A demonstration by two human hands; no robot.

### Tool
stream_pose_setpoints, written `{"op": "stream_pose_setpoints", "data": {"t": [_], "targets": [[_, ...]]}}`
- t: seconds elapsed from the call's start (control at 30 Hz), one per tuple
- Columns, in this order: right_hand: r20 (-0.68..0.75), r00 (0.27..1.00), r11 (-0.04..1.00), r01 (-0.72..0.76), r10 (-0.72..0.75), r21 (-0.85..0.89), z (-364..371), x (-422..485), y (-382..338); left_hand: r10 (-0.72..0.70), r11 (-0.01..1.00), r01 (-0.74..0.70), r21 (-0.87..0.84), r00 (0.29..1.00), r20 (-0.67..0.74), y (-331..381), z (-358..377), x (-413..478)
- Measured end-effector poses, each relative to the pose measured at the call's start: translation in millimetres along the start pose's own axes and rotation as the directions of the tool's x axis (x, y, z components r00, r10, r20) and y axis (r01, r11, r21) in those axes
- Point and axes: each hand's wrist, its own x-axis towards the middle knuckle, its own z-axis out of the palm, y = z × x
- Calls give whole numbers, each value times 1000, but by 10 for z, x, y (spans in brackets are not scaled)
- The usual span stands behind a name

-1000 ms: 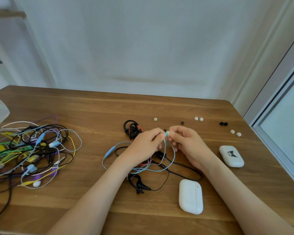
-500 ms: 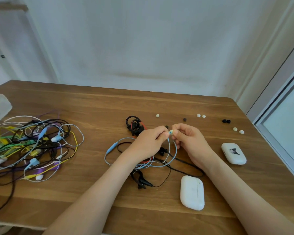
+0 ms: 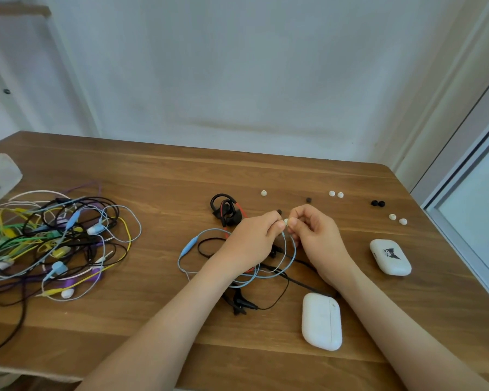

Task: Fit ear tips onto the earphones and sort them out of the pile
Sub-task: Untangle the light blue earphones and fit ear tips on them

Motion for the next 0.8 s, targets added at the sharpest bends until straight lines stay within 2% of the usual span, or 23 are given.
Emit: {"op": "stream_pose_setpoints", "data": {"t": [0.17,0.5,0.8], "targets": [[-8,999,999,34,-34,2,8,4,5,27,999,-27,-21,999,-31,-11,14,11],[96,995,975,-19,-2,221,-21,27,17,35,995,-36,-95,999,-10,-37,-26,-8],[59,995,995,83,-86,50,8,29,20,9,998,-11,-57,999,-30,-20,-10,8]]}}
